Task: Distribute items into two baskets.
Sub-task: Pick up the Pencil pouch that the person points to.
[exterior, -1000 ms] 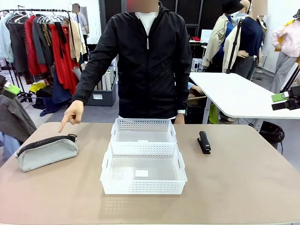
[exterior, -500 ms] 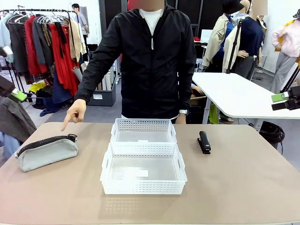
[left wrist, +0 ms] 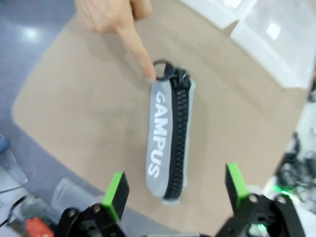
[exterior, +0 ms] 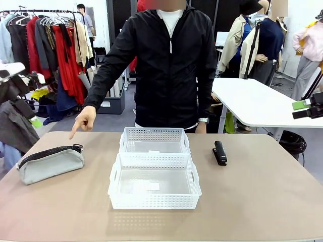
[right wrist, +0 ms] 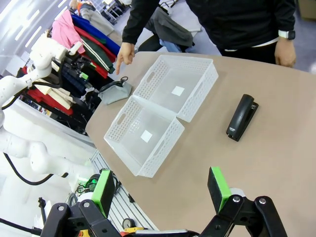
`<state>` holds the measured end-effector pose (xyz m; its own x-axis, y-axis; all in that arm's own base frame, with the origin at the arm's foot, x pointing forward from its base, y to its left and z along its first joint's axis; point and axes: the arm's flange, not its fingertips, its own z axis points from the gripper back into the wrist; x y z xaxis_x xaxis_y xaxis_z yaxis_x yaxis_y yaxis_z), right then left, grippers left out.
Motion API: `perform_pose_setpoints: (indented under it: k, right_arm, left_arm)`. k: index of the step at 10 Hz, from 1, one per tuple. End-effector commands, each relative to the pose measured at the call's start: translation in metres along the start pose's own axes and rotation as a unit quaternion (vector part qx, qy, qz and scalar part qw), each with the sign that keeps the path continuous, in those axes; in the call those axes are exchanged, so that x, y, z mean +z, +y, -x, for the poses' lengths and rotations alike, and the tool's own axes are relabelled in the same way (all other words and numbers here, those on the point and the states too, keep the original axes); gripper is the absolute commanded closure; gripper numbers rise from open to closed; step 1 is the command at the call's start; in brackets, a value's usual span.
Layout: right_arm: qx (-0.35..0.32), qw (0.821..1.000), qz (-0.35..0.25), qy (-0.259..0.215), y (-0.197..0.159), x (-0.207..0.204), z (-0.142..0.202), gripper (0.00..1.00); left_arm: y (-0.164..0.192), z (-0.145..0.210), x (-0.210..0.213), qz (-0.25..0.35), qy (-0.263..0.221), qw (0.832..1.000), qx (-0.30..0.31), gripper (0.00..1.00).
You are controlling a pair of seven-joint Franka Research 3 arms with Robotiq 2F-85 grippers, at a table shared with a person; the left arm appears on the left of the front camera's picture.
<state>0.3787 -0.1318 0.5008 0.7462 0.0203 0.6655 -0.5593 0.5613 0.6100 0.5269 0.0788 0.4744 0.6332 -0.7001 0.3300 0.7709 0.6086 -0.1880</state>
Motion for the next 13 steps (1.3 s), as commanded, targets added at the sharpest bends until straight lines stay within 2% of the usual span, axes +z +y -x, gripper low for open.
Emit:
perform_pose_setpoints:
  k: [1, 2, 6, 9, 13]
  right_arm:
    - [-0.002, 1.000, -0.004, -0.004, 0.002, 0.000, 0.000, 0.00]
    - [-0.002, 1.000, -0.004, -0.004, 0.002, 0.000, 0.000, 0.00]
    - [-0.002, 1.000, -0.004, -0.004, 0.002, 0.000, 0.000, 0.00]
    - [-0.002, 1.000, -0.004, -0.004, 0.002, 0.000, 0.000, 0.00]
    - [-0.002, 1.000, -0.004, -0.004, 0.002, 0.000, 0.000, 0.00]
  left_arm:
    - [0.007, -0.007, -0.007, -0.019, 0.031, 0.999, -0.027, 0.00]
    - [0.007, -0.013, -0.016, -0.041, 0.038, 0.997, -0.045, 0.00]
    - [-0.004, -0.018, -0.048, -0.068, 0.067, 0.989, -0.116, 0.00]
    - [-0.019, -0.015, -0.063, -0.055, 0.105, 0.980, -0.160, 0.00]
    - [-0.025, -0.009, -0.081, -0.071, 0.111, 0.975, -0.181, 0.00]
